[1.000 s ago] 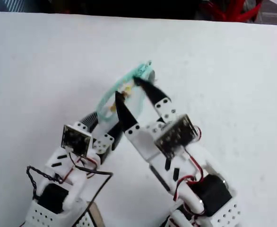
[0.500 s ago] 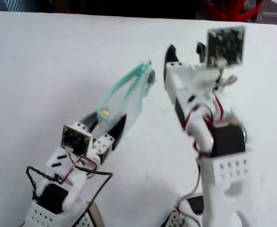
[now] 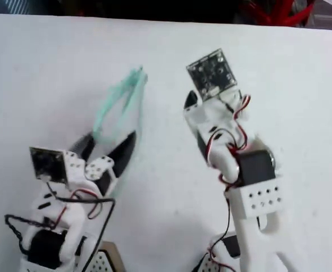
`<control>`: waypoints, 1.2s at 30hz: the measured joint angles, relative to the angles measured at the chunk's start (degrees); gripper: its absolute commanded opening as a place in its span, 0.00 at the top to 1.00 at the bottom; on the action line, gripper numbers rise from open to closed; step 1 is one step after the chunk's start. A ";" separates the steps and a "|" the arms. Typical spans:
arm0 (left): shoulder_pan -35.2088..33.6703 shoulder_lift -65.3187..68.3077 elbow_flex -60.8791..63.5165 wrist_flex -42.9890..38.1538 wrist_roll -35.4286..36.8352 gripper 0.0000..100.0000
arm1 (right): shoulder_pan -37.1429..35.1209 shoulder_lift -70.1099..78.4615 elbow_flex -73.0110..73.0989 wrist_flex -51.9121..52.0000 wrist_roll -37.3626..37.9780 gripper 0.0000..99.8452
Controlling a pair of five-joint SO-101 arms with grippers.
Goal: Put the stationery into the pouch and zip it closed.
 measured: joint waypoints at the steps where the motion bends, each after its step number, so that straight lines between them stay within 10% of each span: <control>1: -0.35 0.00 0.53 -1.14 0.00 0.72 | -0.79 -0.79 0.88 -0.09 0.00 0.79; 9: 2.99 -0.09 4.31 -5.36 -5.27 0.75 | -3.87 -5.63 8.00 -0.79 0.00 0.79; 16: 4.13 0.35 5.10 -7.03 -6.42 0.98 | -4.22 -6.42 9.85 -5.63 0.26 0.79; 25: 4.13 0.79 5.98 -13.27 -6.59 0.98 | 0.35 -6.77 10.99 -5.36 0.26 0.79; 36: 17.67 0.79 6.33 -25.85 -12.40 0.97 | 12.66 -6.86 21.89 -11.25 -16.44 0.79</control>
